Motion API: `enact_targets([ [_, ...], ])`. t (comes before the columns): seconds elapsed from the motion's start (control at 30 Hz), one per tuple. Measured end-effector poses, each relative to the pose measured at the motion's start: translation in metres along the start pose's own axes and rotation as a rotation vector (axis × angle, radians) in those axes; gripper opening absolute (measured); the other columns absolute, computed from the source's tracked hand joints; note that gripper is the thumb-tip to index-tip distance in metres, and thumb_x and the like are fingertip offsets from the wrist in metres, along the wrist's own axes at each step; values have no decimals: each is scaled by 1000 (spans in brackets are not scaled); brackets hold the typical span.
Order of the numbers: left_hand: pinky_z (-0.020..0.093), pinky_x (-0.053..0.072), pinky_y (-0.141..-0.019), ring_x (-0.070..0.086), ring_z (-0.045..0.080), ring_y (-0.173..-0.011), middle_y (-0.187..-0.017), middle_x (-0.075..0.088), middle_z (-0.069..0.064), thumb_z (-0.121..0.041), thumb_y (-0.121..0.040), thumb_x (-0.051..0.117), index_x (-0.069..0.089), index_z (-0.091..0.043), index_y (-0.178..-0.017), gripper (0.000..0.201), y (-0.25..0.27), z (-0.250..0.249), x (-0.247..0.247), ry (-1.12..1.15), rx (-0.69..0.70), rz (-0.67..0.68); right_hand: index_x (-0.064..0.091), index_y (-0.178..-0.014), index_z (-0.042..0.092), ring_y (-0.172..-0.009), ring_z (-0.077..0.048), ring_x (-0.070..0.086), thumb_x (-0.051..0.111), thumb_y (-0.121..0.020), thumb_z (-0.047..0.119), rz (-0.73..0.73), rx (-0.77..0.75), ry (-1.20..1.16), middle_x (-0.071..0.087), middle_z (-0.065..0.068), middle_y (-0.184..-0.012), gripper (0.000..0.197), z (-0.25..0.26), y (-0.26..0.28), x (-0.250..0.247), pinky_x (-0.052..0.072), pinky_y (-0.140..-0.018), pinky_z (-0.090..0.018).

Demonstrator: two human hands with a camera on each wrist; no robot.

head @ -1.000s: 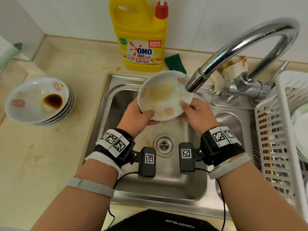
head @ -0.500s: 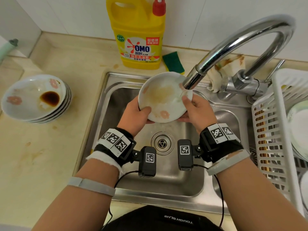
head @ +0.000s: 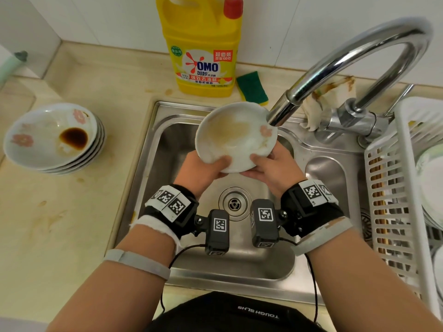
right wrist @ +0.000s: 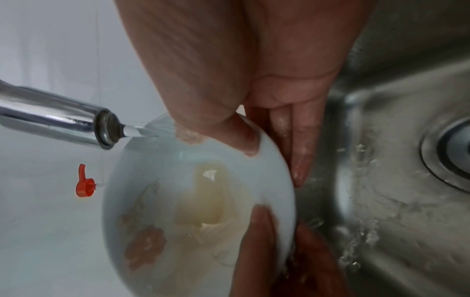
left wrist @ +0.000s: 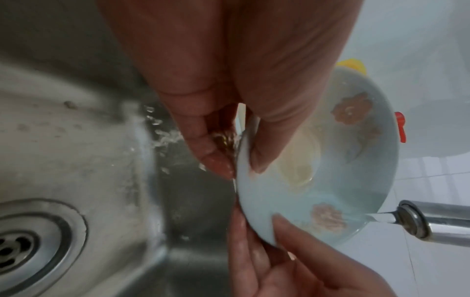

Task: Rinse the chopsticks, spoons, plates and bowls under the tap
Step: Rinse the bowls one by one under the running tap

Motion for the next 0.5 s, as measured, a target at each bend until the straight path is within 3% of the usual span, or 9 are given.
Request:
enact_targets([
  [0.13, 45, 60, -91, 73, 24, -105, -116, 74, 10, -9, -91, 73, 66, -16, -119, 30, 2, 7, 7, 99, -25, 20, 54, -137, 18, -107, -28, 71, 50, -100, -6, 14, 125, -163, 69, -8, -125, 44, -18, 3, 10, 61, -79, -36],
  [0.23, 49, 61, -89, 73, 26, -102, -115, 73, 12, -6, -94, 68, 66, -16, -116, 24, 1, 4, 5, 88, -24, 17, 62, -123, 14, -100, -26, 70, 56, -99, -2, -34, 159, -175, 72, -8, -115, 29, -19, 4, 5, 60, -75, -32],
  [0.33, 45, 63, -82, 73, 28, -100, -118, 70, 15, -2, -96, 63, 61, -6, -125, 29, -1, -3, 4, 61, -20, 20, 66, -107, 12, -96, -25, 72, 62, -100, 17, -125, 143, -65, 73, -11, -111, 10, -13, 2, -8, 61, -75, -33],
  [0.5, 38, 63, -76, 71, 25, -102, -117, 69, 11, -3, -96, 64, 60, -4, -125, 29, -3, -13, 3, -15, 6, 29, 66, -103, 13, -85, -31, 77, 55, -96, 62, -158, 145, 60, 77, -14, -97, 50, 2, 3, -17, 64, -75, -43],
])
Point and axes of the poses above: each hand's wrist, its own y-axis away from the middle knuckle, its own x-axis out of the palm, z = x × y, the point moved 9 cm from there along -y, towards the middle knuckle
